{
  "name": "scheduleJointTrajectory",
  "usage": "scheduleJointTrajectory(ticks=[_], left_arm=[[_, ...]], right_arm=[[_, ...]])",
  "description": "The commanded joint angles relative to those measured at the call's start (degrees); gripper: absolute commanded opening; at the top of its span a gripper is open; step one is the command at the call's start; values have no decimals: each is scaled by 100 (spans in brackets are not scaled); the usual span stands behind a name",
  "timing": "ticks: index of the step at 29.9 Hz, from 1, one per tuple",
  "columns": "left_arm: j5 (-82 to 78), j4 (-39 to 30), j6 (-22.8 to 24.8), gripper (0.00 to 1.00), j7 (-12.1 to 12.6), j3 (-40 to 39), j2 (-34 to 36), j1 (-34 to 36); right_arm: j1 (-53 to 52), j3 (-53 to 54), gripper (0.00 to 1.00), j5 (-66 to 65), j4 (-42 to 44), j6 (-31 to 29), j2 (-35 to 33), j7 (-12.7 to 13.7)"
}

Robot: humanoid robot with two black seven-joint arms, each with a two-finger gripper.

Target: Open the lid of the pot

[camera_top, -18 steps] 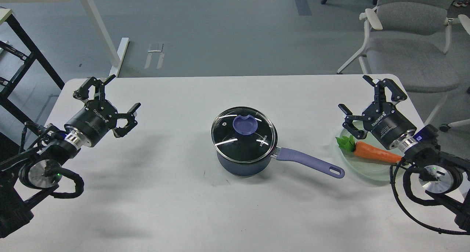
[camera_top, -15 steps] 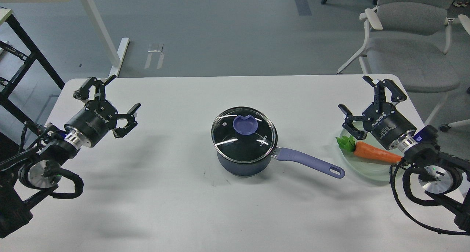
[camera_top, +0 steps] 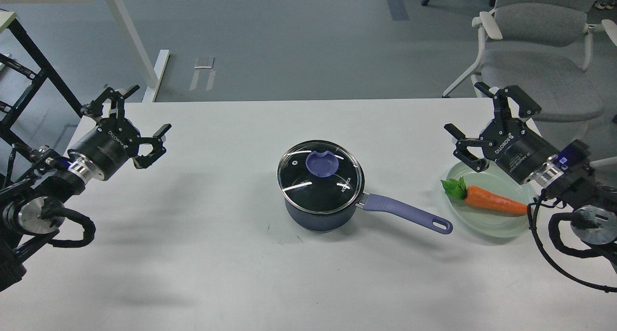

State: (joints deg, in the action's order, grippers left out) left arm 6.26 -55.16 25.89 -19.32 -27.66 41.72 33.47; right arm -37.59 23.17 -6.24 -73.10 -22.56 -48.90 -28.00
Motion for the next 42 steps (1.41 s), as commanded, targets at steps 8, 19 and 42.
scheduleJointTrajectory(ticks=[8,19,42], left_arm=[[-809,427,-66,99,-465,15,-49,520],[-1417,252,-66,99,-868,24,-67,766],[-1874,-522,-294,99,-868,15,-155,757]], right_arm=[[-2390,-1513,100,-3460,-810,639,-875,0],[-5003,-4661,100,-6756,-1417,990,-498,0],[-4776,-6324,93,-8060,-662,1825,1119,0]])
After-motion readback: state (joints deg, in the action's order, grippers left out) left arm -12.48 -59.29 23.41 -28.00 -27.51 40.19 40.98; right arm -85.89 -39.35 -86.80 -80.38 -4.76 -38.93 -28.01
